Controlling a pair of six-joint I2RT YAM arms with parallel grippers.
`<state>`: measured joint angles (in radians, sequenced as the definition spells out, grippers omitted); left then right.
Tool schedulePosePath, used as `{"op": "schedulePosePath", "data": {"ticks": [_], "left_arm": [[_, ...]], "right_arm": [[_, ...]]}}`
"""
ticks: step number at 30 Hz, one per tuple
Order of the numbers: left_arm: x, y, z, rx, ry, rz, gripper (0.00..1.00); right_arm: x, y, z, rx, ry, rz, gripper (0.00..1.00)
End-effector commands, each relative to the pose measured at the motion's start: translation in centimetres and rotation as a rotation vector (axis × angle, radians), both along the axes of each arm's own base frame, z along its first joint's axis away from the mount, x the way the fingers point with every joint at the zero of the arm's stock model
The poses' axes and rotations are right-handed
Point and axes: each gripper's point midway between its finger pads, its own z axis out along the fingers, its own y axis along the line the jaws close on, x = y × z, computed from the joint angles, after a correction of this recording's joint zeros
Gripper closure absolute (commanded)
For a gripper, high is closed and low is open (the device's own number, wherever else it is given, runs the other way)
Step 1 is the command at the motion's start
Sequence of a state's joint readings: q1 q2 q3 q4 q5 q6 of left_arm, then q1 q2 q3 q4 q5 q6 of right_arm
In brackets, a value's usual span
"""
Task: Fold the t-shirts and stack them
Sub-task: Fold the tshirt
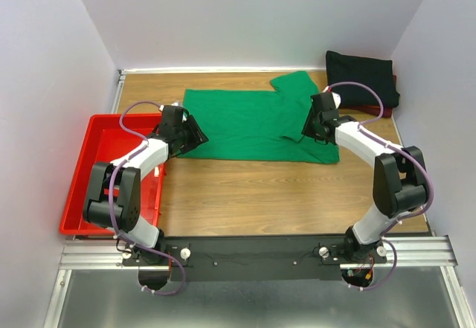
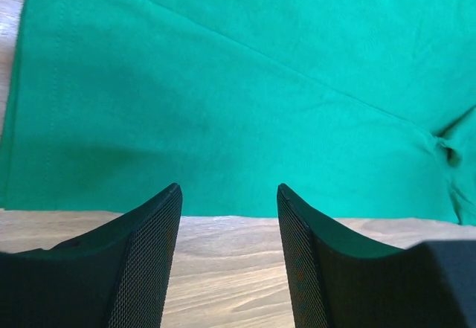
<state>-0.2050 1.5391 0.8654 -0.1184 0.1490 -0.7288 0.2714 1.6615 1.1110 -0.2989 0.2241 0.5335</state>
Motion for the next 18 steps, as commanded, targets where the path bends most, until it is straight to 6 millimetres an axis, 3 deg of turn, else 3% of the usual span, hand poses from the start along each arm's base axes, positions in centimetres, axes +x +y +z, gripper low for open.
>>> {"op": "schedulePosePath", "data": {"ticks": [1, 9, 18], "left_arm": [[-0.1, -1.0, 1.5, -0.034, -0.052, -0.056, 0.39], [-0.1, -1.1, 1.0, -0.037, -0.038, -0.057, 0.39], [0.1, -1.1, 0.7, -0.035, -0.033, -0.06, 0.39]], "right_arm": [[-1.3, 0.8, -2.0, 0.009, 0.045, 0.022, 0.58], [-1.5, 1.8, -4.7, -0.036, 0.099, 0.041, 0.7], [-0.1, 2.1, -5.2, -0.061, 0.098, 0.037, 0.73]]}}
